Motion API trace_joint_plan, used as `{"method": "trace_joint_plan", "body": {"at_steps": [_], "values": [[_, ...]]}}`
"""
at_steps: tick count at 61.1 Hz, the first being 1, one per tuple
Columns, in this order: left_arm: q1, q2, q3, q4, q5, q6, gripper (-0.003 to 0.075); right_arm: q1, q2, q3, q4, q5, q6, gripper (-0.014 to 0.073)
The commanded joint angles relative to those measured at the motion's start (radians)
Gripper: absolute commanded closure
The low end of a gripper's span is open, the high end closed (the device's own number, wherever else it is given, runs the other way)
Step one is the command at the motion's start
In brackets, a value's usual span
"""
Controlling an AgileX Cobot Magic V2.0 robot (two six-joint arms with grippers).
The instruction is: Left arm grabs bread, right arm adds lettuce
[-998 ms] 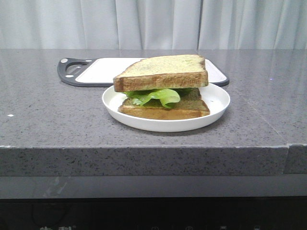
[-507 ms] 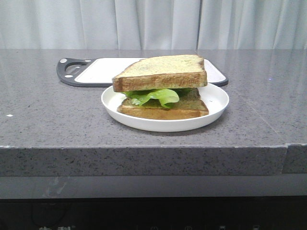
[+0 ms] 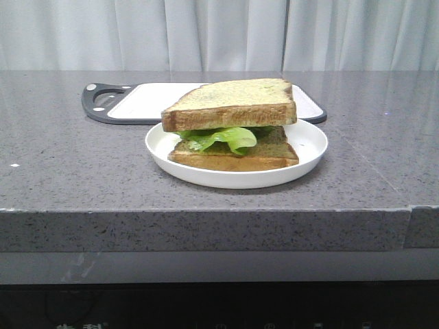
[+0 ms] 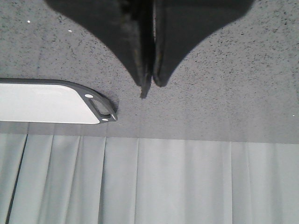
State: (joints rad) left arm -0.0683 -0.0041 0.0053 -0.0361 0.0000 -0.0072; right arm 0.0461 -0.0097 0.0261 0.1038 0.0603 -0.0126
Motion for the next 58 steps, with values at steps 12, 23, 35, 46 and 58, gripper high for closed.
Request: {"method": "trace_joint_plan", "body": {"at_steps": [12,23,35,46,58], "values": [[0.001,-0.017,0.006,-0.005,-0.078,-0.010,0.0741,-0.006,-0.022,-0.002,-0.003,-0.088,-0.010,0.0711],[0.001,-0.017,0.006,-0.005,-0.078,-0.010,0.0741,-0.006,-0.022,-0.002,-0.003,-0.088,-0.010,0.0711],[0.001,-0.017,0.006,-0.005,-0.078,-0.010,0.0741,-0.024,-0.022,-0.002,-0.003,-0.088,-0.010,0.0711],[0.001,-0.017,0.006,-0.005,-0.078,-0.010,0.0741,-0.052,-0.022,-0.002,-0.003,-0.088,-0.010,0.0711],[0.001,-0.017,0.006,-0.005,-0.078,-0.010,0.0741,-0.052,-0.022,-0.002,-0.003,-0.088,-0.010,0.0711]]}}
